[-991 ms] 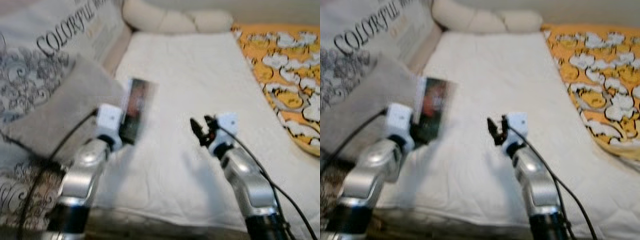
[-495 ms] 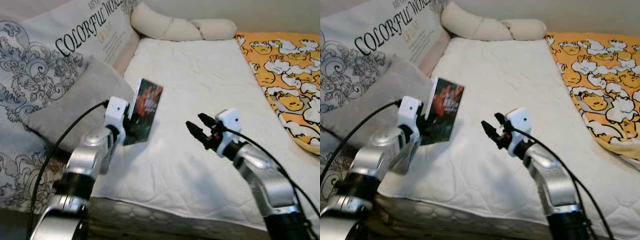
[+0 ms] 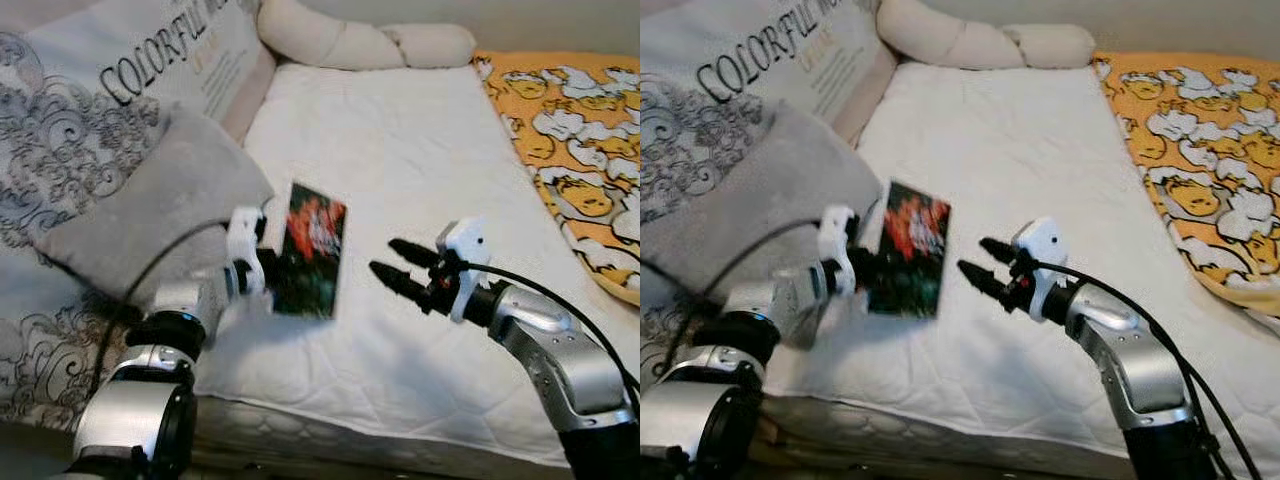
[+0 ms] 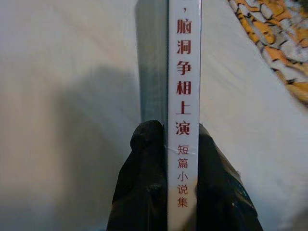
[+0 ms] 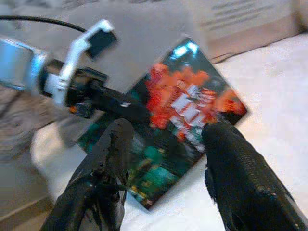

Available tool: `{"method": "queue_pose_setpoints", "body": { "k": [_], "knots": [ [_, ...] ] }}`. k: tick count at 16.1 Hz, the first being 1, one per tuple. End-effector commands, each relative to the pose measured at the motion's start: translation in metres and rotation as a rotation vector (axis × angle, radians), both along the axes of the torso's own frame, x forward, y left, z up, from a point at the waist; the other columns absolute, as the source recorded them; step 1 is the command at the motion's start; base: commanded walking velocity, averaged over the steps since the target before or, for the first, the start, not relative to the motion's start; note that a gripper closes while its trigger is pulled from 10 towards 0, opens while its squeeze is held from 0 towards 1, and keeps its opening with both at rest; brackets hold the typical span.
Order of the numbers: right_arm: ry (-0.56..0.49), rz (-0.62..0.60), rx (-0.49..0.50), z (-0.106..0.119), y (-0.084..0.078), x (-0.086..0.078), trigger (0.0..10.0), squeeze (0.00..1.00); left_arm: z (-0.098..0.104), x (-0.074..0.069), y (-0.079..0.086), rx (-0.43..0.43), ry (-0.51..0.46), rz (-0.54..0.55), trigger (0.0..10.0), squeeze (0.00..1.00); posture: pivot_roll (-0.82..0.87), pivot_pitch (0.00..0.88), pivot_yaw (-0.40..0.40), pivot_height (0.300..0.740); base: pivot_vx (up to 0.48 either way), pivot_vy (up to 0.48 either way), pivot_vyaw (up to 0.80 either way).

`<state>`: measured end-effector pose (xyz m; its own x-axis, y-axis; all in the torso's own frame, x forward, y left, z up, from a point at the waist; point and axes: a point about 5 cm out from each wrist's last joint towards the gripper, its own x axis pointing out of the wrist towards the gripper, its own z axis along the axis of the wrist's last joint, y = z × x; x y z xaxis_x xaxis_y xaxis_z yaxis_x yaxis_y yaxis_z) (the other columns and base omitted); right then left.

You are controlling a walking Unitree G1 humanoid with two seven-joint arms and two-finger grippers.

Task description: Clean up the room

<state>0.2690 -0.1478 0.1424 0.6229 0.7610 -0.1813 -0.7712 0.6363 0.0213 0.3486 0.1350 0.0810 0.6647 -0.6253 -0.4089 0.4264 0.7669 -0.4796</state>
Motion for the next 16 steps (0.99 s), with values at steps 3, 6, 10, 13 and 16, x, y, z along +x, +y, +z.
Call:
{"method": "queue_pose_setpoints", "body": {
  "k": [3, 6, 10, 13, 16],
  "knots": [
    [0.031, 0.059, -0.03, 0.001, 0.001, -0.011, 10.0, 0.0, 0.01, 0.009, -0.009, -0.087, 0.017, 0.011, 10.0, 0.0, -0.17, 0.0, 0.032, 0.74, 0.0, 0.0, 0.0],
    [0.091, 0.114, -0.085, -0.002, -0.005, -0.03, 10.0, 0.0, -0.002, 0.005, -0.009, 0.019, 0.052, -0.009, 10.0, 0.0, -0.21, 0.037, 0.039, 0.74, 0.0, 0.0, 0.0],
    [0.134, 0.121, -0.086, -0.001, -0.01, -0.045, 10.0, 0.0, 0.021, 0.01, -0.026, -0.357, 0.12, -0.018, 10.0, 0.0, -0.22, 0.06, 0.044, 0.74, 0.0, 0.0, 0.0],
    [0.144, 0.116, -0.088, -0.001, -0.01, -0.047, 10.0, 0.0, -0.001, 0.004, -0.022, -0.08, 0.112, -0.029, 10.0, 0.0, -0.23, 0.065, 0.051, 0.74, 0.0, 0.0, 0.0],
    [0.133, 0.107, -0.096, -0.001, -0.007, -0.047, 10.0, 0.0, -0.016, 0.0, -0.009, 0.124, 0.114, 0.016, 10.0, 0.0, -0.23, 0.065, 0.055, 0.74, 0.0, 0.0, 0.0]
  ]
}}
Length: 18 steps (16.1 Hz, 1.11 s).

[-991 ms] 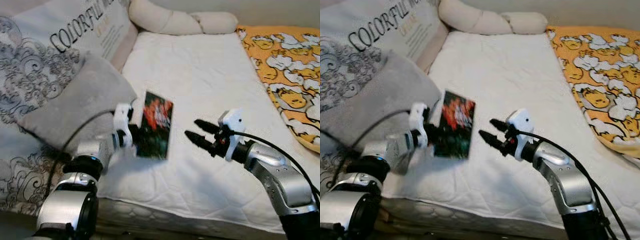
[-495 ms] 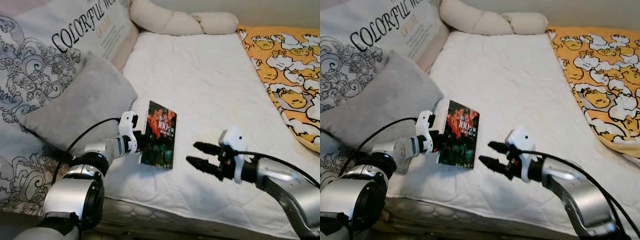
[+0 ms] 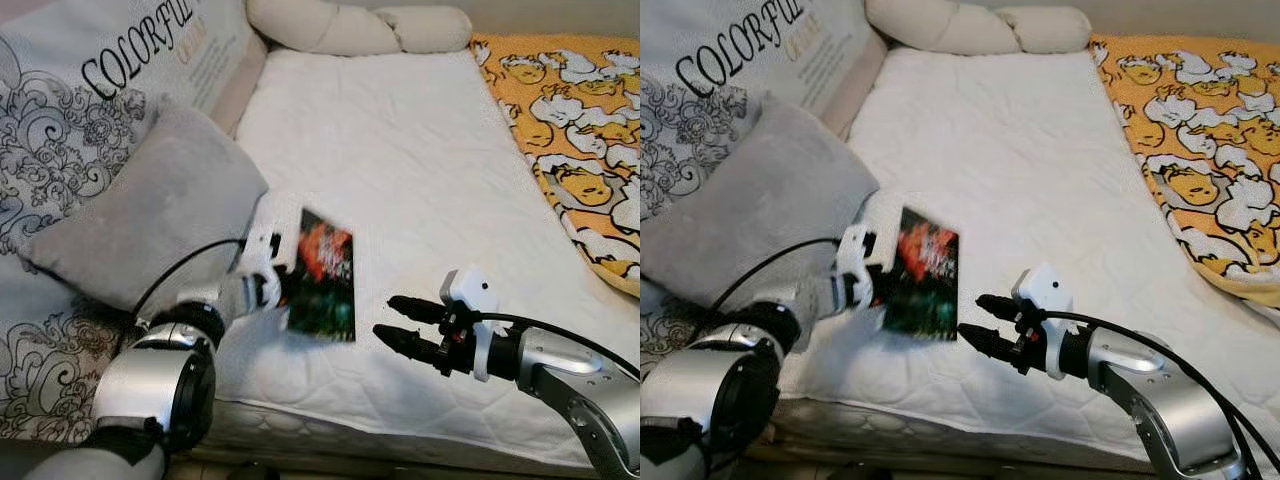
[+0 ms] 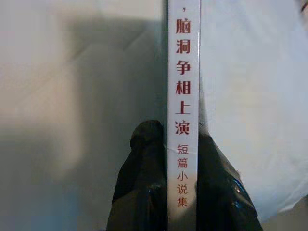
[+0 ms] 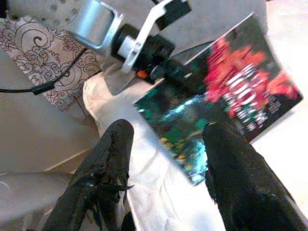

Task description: Clean up the room

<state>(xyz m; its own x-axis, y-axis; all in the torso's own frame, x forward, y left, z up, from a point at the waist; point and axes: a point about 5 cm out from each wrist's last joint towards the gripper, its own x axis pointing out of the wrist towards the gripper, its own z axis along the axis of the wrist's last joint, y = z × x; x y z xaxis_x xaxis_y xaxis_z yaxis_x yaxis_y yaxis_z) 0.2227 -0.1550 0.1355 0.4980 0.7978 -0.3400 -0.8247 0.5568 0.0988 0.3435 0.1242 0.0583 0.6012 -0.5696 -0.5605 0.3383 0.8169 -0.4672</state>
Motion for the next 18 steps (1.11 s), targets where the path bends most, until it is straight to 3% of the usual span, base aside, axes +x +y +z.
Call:
{"method": "queue_pose_setpoints", "body": {
  "k": [1, 3, 4, 5, 6, 7, 10, 16, 18],
  "knots": [
    [-0.032, 0.0, -0.009, 0.006, 0.001, 0.0, 10.0, 0.0, 0.005, 0.004, 0.003, 0.06, -0.044, -0.031, 10.0, 0.0, -0.23, 0.065, 0.055, 0.74, 0.0, 0.0, 0.0],
    [-0.037, -0.001, -0.006, 0.007, 0.001, 0.001, 10.0, 0.0, -0.001, 0.0, 0.005, 0.12, -0.031, -0.068, 10.0, 0.0, -0.23, 0.061, 0.054, 0.74, 0.0, 0.0, 0.0],
    [-0.043, 0.005, -0.015, 0.007, 0.001, 0.001, 10.0, 0.0, -0.002, 0.002, 0.01, 0.15, -0.037, -0.016, 10.0, 0.0, -0.22, 0.058, 0.054, 0.74, 0.0, 0.0, 0.0],
    [-0.046, 0.006, -0.02, 0.006, 0.002, 0.002, 10.0, 0.0, -0.001, 0.002, 0.01, 0.155, -0.045, -0.009, 10.0, 0.15, -0.22, 0.056, 0.054, 0.74, 0.0, 0.0, 0.0],
    [-0.047, 0.005, -0.02, 0.006, 0.002, 0.003, 10.0, 0.0, -0.001, 0.003, 0.01, 0.162, -0.056, -0.008, 10.0, 0.53, -0.22, 0.057, 0.054, 0.74, 0.0, 0.0, 0.0],
    [-0.053, 0.001, -0.022, 0.006, 0.002, 0.005, 10.0, 0.0, 0.0, 0.005, 0.012, 0.165, -0.063, 0.036, 10.0, 1.0, -0.22, 0.053, 0.053, 0.74, 0.0, 0.0, 0.0],
    [-0.059, -0.001, -0.023, 0.007, 0.002, 0.006, 10.0, 0.0, 0.004, 0.009, 0.011, 0.154, -0.106, 0.074, 10.0, 1.0, -0.23, 0.05, 0.055, 0.74, 0.0, 0.0, 0.0],
    [-0.067, -0.007, -0.031, 0.006, 0.001, 0.007, 10.0, 0.0, 0.006, 0.012, 0.012, 0.252, -0.153, 0.07, 10.0, 1.0, -0.23, 0.027, 0.059, 0.74, 0.0, 0.0, 0.0],
    [-0.081, -0.029, -0.029, 0.005, -0.001, 0.009, 10.0, 0.0, 0.009, 0.015, 0.029, 0.374, -0.211, 0.078, 10.0, 1.0, -0.21, 0.0, 0.061, 0.74, 0.0, 0.0, 0.0]
  ]
}}
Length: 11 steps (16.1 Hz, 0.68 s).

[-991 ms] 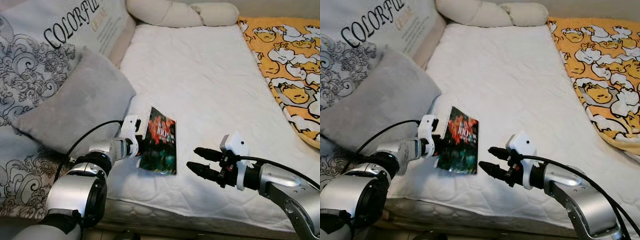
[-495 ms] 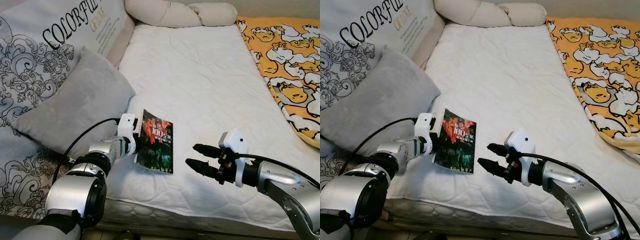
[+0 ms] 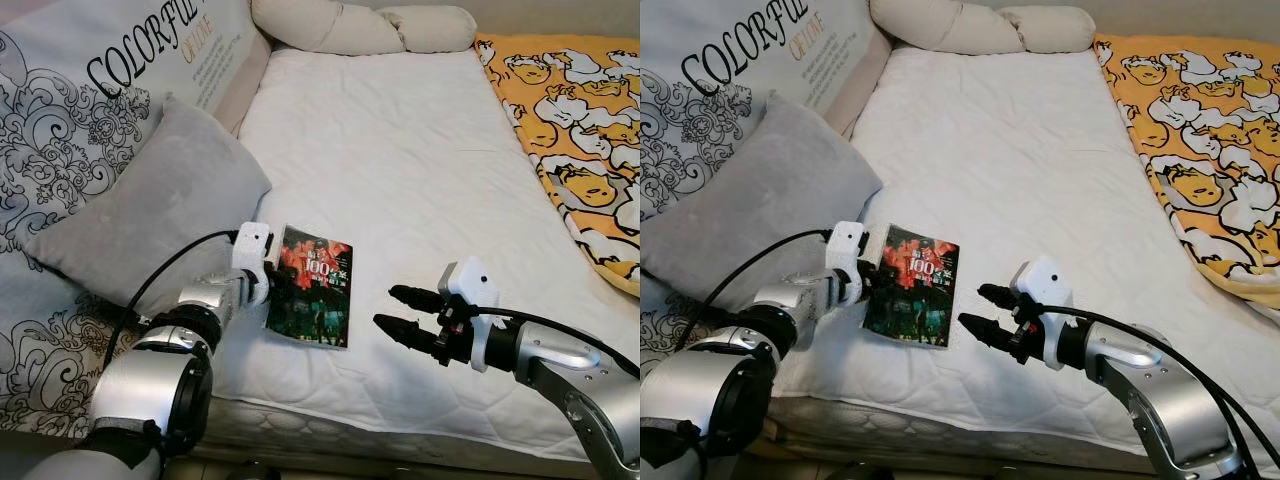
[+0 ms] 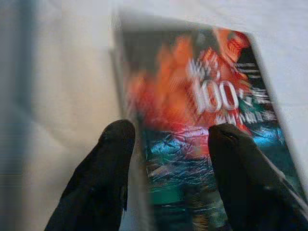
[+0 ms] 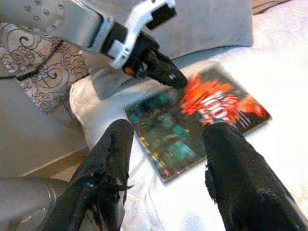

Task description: Clean up the room

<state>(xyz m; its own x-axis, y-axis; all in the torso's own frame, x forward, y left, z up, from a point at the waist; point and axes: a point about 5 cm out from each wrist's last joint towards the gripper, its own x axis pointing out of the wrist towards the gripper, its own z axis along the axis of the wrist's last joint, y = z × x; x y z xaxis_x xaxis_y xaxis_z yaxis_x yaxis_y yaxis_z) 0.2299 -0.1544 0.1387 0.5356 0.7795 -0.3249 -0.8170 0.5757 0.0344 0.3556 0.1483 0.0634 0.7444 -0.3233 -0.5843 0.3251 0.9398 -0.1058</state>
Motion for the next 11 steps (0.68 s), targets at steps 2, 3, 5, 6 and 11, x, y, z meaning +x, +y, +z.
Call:
{"method": "queue_pose_setpoints", "body": {
  "k": [2, 3, 5, 6, 11],
  "knots": [
    [-0.041, -0.06, -0.015, 0.001, -0.003, 0.005, 10.0, 0.0, 0.01, 0.006, 0.012, 0.044, -0.081, -0.001, 10.0, 1.0, -0.2, 0.0, 0.062, 0.74, 0.0, 0.0, 0.0],
    [-0.05, -0.116, -0.003, 0.001, -0.005, 0.008, 10.0, 0.0, 0.015, 0.008, 0.012, -0.016, -0.113, -0.015, 10.0, 1.0, -0.19, 0.0, 0.063, 0.74, 0.0, 0.0, 0.0],
    [-0.054, -0.236, 0.006, -0.005, -0.006, 0.013, 10.0, 0.0, 0.023, 0.01, 0.009, -0.15, -0.162, -0.015, 10.0, 0.64, -0.17, 0.0, 0.062, 0.74, 0.0, 0.0, 0.0],
    [-0.056, -0.329, -0.007, -0.011, -0.007, 0.017, 10.0, 0.0, 0.026, 0.011, 0.007, -0.22, -0.177, 0.004, 10.0, 0.03, -0.15, 0.0, 0.06, 0.74, 0.0, 0.0, 0.0],
    [-0.056, -0.7, 0.098, -0.024, 0.004, 0.021, 10.0, 0.0, 0.044, -0.024, -0.006, -0.267, -0.398, -0.035, 10.0, 0.0, -0.11, 0.0, 0.046, 0.74, 0.0, 0.0, 0.0]
  ]
}}
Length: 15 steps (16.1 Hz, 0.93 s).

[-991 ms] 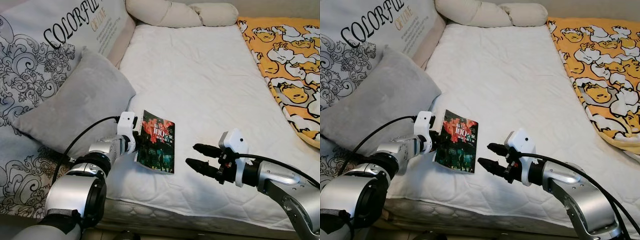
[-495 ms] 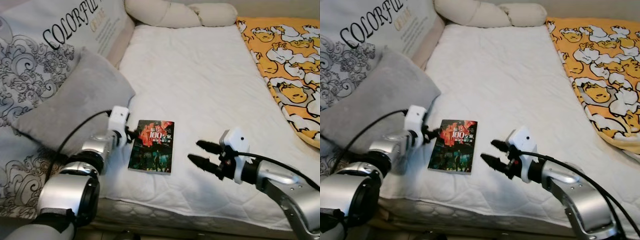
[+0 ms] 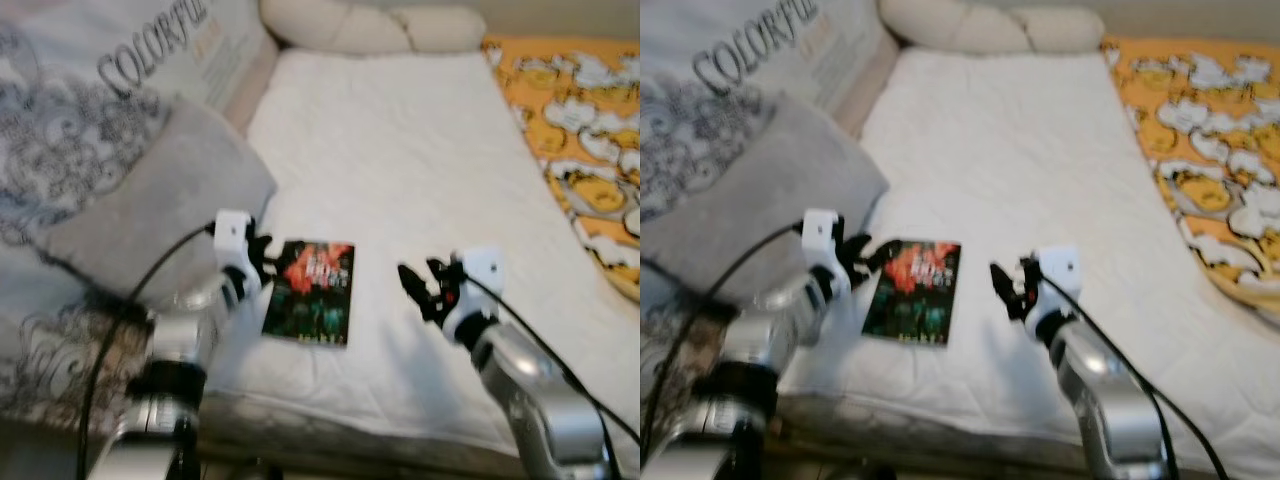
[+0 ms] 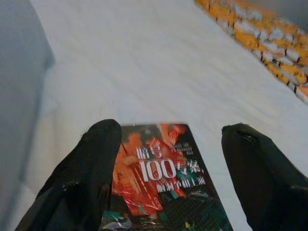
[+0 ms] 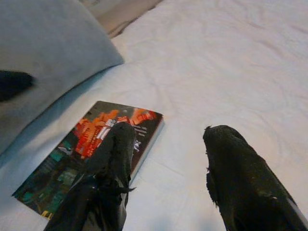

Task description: Clean up the room

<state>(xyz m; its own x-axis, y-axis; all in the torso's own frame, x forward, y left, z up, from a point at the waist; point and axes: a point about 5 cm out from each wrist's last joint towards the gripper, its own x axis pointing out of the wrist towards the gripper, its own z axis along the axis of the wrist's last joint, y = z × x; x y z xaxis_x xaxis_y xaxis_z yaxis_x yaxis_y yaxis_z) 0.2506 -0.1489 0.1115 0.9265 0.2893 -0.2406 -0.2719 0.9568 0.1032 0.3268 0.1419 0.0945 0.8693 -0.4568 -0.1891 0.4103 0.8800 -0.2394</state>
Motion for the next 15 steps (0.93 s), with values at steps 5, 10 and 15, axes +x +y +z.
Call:
{"method": "queue_pose_setpoints", "body": {
  "k": [5, 10, 15],
  "knots": [
    [-0.04, -0.171, -0.086, -0.004, -0.007, 0.001, 10.0, 0.0, 0.017, -0.029, 0.012, 0.164, -0.099, 0.144, 10.0, 0.0, -0.1, 0.0, 0.039, 0.74, 0.0, -0.301, 0.0],
    [-0.07, -0.209, -0.174, -0.005, -0.011, 0.003, 10.0, 0.0, 0.014, -0.045, 0.023, 0.257, -0.081, 0.248, 10.0, 0.0, -0.1, 0.0, 0.034, 0.74, 0.0, -0.44, 0.0],
    [-0.079, -0.167, -0.177, -0.007, -0.004, 0.003, 10.0, 0.0, 0.015, -0.049, 0.035, 0.234, -0.063, 0.358, 10.0, 0.0, -0.09, 0.0, 0.026, 0.74, 0.0, -0.441, 0.0]
  ]
}}
